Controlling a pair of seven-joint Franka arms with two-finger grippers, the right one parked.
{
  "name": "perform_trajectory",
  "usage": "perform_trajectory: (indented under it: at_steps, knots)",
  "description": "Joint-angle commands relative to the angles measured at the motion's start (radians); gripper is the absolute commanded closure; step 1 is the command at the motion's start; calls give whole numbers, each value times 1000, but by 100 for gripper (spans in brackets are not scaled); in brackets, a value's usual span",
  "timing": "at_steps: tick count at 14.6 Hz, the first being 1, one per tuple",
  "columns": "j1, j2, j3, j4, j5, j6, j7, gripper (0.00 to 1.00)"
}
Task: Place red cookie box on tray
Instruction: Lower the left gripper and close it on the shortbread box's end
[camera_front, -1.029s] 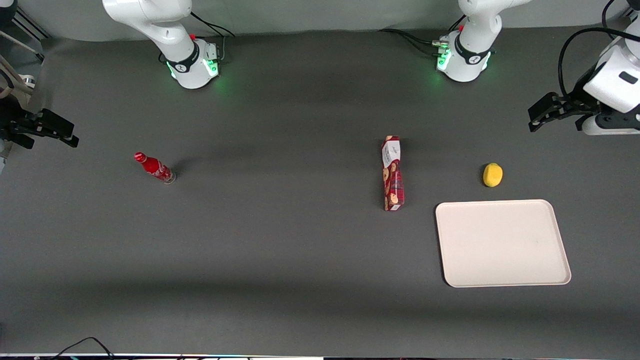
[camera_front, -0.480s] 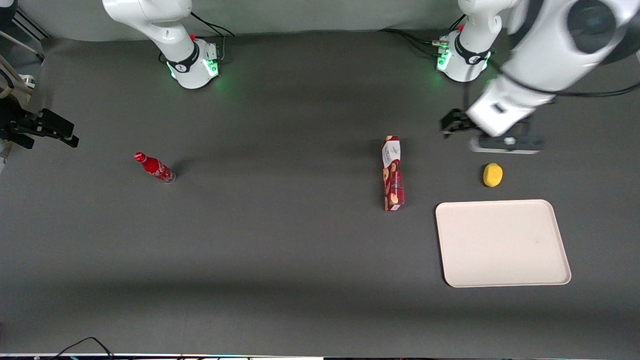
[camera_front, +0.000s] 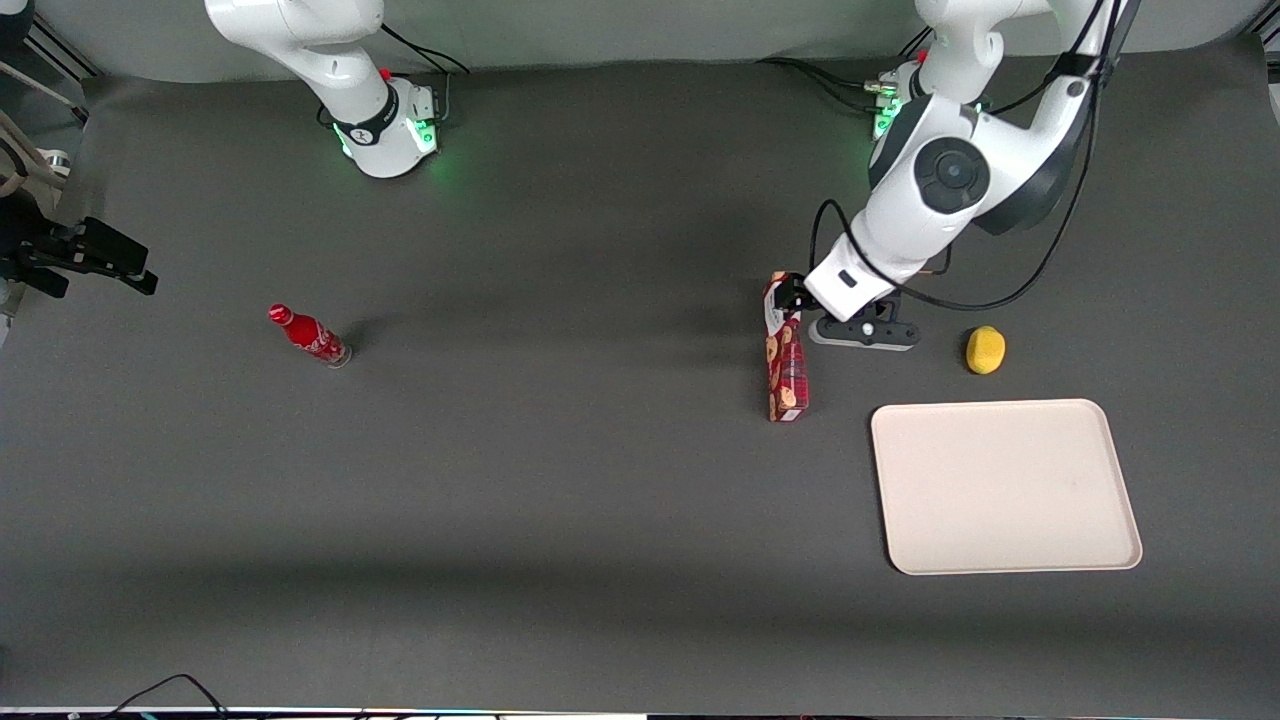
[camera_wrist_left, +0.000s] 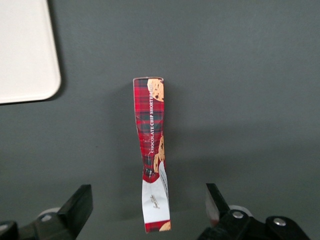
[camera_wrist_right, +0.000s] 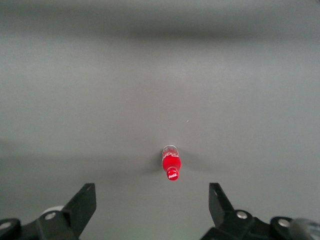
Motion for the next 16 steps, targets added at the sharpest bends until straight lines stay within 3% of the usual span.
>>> perform_trajectory:
  at_steps: [1,4,8,10,16]
  knots:
    - [-56,100,8,-3,174,70,-175,0]
    - [-88,190,13,-5,276,138,-275,0]
    - [-117,257,57,-61,287,292,-284,0]
    - [-137,291,89,-86,326,356,-284,0]
    - [-169,336,108,-89,342,379,-341,0]
